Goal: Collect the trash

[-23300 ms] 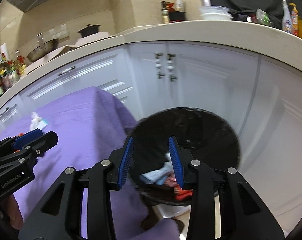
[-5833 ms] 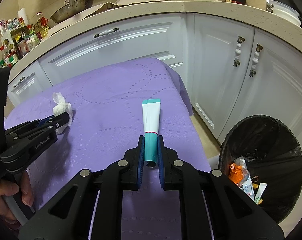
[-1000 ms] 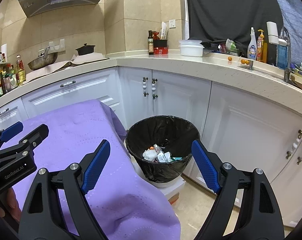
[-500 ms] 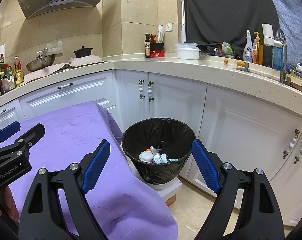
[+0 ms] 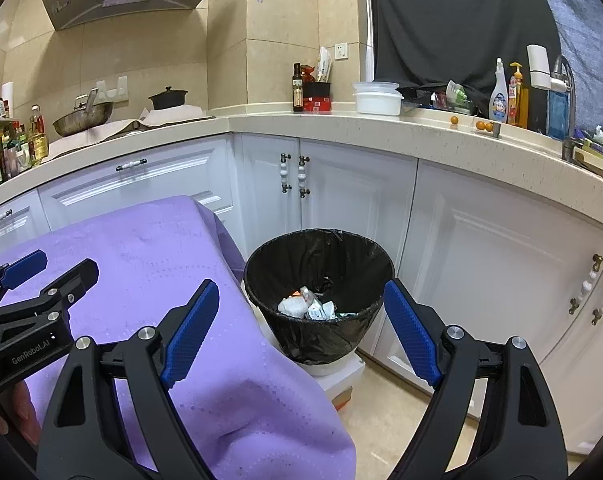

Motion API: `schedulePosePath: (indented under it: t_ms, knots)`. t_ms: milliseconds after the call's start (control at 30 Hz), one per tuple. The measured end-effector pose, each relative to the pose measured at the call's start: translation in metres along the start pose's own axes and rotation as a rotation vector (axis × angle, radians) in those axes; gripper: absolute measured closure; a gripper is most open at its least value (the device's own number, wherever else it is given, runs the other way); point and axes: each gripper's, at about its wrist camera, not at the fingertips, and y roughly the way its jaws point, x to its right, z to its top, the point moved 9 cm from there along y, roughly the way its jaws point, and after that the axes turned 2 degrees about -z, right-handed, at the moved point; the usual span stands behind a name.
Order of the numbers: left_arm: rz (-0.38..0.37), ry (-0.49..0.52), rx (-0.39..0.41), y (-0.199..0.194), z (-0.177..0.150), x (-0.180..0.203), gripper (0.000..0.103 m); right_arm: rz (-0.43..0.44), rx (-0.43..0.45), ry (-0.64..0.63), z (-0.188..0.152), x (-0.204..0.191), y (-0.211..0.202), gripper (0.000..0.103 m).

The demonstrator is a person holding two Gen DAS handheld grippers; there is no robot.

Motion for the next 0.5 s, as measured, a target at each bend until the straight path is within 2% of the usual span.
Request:
schedulePosePath:
  t_ms: [500]
  knots:
    - [0.0, -0.005, 0.0, 0.0002, -0.0019, 0.0007, 0.019, 0.002, -0.001, -0.002, -0.0017, -0.0014, 0.0024, 0.021]
